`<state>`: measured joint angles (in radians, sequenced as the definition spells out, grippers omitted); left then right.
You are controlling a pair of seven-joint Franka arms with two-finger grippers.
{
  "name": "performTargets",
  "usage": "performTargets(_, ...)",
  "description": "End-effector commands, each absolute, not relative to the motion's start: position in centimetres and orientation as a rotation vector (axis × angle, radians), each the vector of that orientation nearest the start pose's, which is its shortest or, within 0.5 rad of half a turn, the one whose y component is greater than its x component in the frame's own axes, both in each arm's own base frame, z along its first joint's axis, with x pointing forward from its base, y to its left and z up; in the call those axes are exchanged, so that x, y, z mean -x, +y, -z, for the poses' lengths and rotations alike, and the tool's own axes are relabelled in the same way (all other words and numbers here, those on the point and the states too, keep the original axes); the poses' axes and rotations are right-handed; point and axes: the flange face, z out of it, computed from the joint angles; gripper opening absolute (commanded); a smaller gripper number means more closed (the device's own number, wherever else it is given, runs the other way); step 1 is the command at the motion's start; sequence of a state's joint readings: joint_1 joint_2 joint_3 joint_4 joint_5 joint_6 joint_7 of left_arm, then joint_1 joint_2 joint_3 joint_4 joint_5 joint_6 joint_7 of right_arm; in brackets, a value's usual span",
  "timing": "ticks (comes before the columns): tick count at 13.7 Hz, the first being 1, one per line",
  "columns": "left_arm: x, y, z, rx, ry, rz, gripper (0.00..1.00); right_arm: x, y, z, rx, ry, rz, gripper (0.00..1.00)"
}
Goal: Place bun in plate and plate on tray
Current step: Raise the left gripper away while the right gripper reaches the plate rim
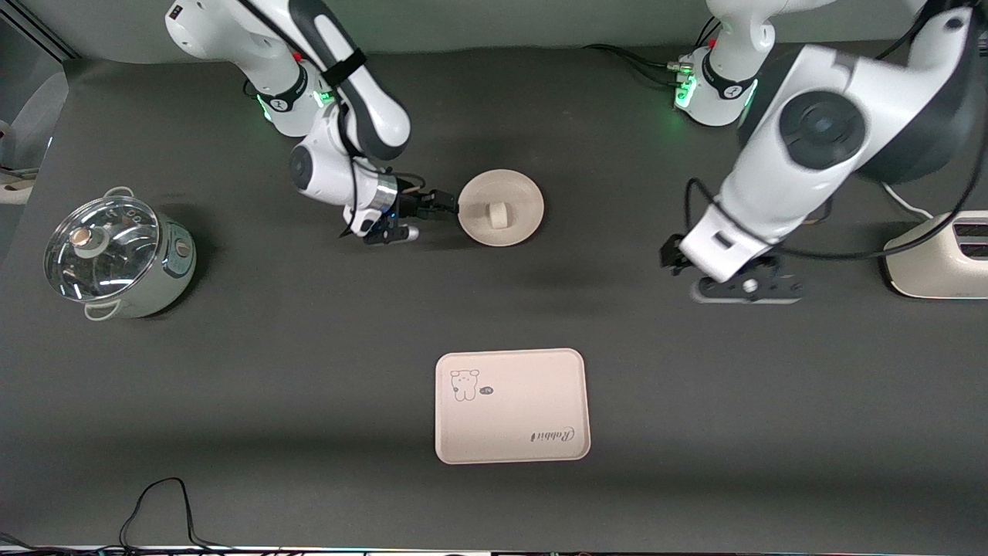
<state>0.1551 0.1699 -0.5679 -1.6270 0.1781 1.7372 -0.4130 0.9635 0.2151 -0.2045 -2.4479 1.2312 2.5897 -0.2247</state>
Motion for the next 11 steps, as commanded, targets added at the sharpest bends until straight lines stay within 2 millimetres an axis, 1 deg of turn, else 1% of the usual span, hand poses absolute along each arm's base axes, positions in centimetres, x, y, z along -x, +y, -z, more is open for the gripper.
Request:
performTargets(1, -55.5, -16.7, -55.2, 3.038, 0.095, 0.021, 1.00, -32.6, 31.6, -19.7, 2.610, 0.153, -0.143, 0.93)
performTargets(2, -56.1, -13.8, -55.4, 3.075, 0.117, -0.001, 1.00, -31.8, 31.7, -18.9, 2.601, 0.163, -0.105, 0.91)
performTargets(3, -56.4, -11.4, -56.0, 3.092, 0.144, 0.004, 1.00, -30.9, 31.7, -18.1, 2.595, 0.149, -0.068, 0.91)
performTargets(4, -56.5, -10.1, -56.1, 3.089, 0.184, 0.000, 1.00, -29.9, 31.8, -17.2, 2.580, 0.142, -0.052, 0.89)
performTargets(5, -56.4, -9.0, -56.2, 3.084, 0.179, -0.016, 1.00, -29.5, 31.9, -16.7, 2.564, 0.150, -0.035, 0.88)
performTargets(6, -56.2, -8.6, -56.5, 3.081, 0.166, -0.022, 1.00, -29.4, 31.7, -16.2, 2.562, 0.159, -0.027, 0.87)
performTargets(8, -56.2, -7.4, -56.5, 3.102, 0.122, -0.034, 1.00, -29.8, 32.2, -16.2, 2.553, 0.178, -0.021, 0.85)
performTargets(9, -56.1, -7.3, -56.4, 3.140, 0.075, -0.060, 1.00, -30.0, 32.3, -16.3, 2.549, 0.184, -0.019, 0.81)
performTargets(10, -56.1, -7.3, -56.0, 3.151, 0.049, -0.074, 1.00, -30.5, 32.8, -16.4, 2.540, 0.198, -0.013, 0.79)
performTargets(11, -56.3, -7.2, -55.3, 3.151, 0.049, -0.078, 1.00, -31.0, 33.3, -16.8, 2.526, 0.219, -0.008, 0.71)
